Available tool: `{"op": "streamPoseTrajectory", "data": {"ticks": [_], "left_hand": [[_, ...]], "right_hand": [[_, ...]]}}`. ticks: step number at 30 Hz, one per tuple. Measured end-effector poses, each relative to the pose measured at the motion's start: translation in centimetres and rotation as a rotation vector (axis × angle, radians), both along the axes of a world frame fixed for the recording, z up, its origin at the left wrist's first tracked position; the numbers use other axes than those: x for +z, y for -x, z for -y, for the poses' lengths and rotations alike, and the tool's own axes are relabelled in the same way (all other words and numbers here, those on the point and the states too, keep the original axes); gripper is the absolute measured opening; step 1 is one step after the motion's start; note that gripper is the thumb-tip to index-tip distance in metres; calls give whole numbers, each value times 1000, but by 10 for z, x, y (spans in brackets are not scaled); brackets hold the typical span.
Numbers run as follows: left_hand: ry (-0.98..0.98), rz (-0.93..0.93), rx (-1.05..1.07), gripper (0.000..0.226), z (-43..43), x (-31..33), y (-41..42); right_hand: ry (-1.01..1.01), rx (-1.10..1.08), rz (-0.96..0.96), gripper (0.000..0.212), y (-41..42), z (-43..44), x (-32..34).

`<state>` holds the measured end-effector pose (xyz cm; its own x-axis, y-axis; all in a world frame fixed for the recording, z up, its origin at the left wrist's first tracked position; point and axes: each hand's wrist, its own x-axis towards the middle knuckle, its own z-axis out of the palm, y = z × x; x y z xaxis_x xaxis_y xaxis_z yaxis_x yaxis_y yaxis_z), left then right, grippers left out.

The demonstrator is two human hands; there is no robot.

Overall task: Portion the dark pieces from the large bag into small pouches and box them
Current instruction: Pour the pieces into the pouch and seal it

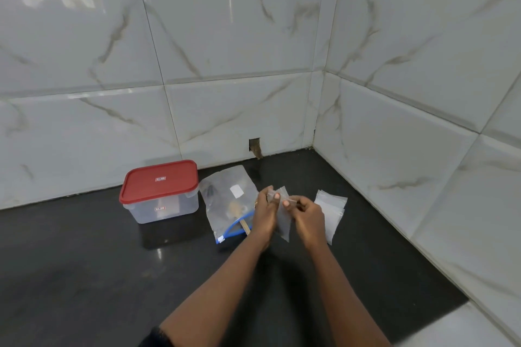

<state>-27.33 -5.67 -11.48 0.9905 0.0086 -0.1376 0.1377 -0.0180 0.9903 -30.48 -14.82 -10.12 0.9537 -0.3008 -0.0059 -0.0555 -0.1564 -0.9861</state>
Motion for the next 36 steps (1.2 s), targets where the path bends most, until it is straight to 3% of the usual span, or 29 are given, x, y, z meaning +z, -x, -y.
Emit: {"op": "streamPoseTrajectory", "data": {"ticks": [4,8,14,21,24,28,36], "left_hand": [[29,-22,64,8,7,-6,4],[-4,-23,72,7,12,-14,9],[-39,-10,104,11,19,-17,10],[-237,117,68,16,32,-17,11],[-177,140,90,20,39,-17,12],[22,125,23,7,45,-17,13],[-48,104,74,10,50,-20,10]], "right_hand": [[-64,-154,-77,16,8,19,-15],[-131,-259,-81,18,13,32,-20],[-136,-216,-104,18,17,41,-29],[-103,-300,-136,35,14,46,-24],[-157,-353,-115,37,10,48,-21],[-199,-329,-85,31,9,56,-23],[-208,-191,-47,30,6,60,-29]]}}
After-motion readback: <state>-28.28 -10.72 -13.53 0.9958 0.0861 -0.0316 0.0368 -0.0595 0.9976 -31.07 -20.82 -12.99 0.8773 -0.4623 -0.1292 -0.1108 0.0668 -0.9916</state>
